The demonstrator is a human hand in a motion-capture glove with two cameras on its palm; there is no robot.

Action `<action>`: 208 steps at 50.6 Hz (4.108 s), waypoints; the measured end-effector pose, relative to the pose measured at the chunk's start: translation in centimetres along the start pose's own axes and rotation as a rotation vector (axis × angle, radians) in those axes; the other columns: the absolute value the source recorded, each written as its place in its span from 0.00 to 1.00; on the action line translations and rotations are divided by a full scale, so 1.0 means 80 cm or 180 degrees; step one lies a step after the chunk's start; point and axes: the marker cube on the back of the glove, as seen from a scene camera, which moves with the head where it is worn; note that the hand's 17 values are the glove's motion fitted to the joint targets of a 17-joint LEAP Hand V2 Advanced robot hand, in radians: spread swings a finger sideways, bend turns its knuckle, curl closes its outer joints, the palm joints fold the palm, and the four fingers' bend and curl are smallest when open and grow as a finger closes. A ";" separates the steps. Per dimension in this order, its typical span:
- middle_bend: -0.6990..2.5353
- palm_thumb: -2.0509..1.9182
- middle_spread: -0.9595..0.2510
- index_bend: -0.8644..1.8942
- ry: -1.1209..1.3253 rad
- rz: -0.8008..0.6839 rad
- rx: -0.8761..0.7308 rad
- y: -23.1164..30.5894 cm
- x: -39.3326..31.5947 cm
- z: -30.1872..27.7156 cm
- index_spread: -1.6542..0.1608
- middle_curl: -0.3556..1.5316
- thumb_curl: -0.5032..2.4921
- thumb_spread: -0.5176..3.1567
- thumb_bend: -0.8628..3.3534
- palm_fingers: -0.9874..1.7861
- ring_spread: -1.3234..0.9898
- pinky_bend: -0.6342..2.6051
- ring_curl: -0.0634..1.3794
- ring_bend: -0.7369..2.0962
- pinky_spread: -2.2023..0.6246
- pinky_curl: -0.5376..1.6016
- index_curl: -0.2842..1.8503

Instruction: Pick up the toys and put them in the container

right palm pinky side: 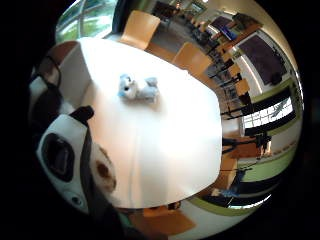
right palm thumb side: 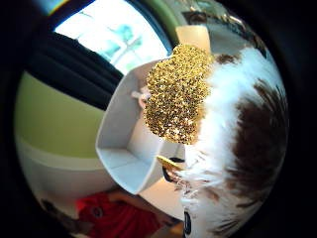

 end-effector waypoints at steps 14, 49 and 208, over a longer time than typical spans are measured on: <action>0.49 0.68 0.49 0.51 -0.0373 -0.0340 -0.0057 -0.066 -0.127 -0.048 0.66 0.60 0.51 0.22 0.20 0.76 0.39 0.50 0.43 0.65 0.63 0.45 0.65; 0.34 0.52 0.57 0.34 -0.0323 -0.0622 -0.0696 -0.075 -0.132 0.002 0.66 0.50 0.42 0.38 0.18 0.29 0.46 0.50 0.30 0.46 0.75 0.44 0.54; 0.36 0.50 0.56 0.36 -0.0165 -0.0591 -0.1197 -0.053 -0.170 0.019 0.71 0.57 0.39 0.38 0.18 0.26 0.48 0.58 0.34 0.49 0.74 0.48 0.47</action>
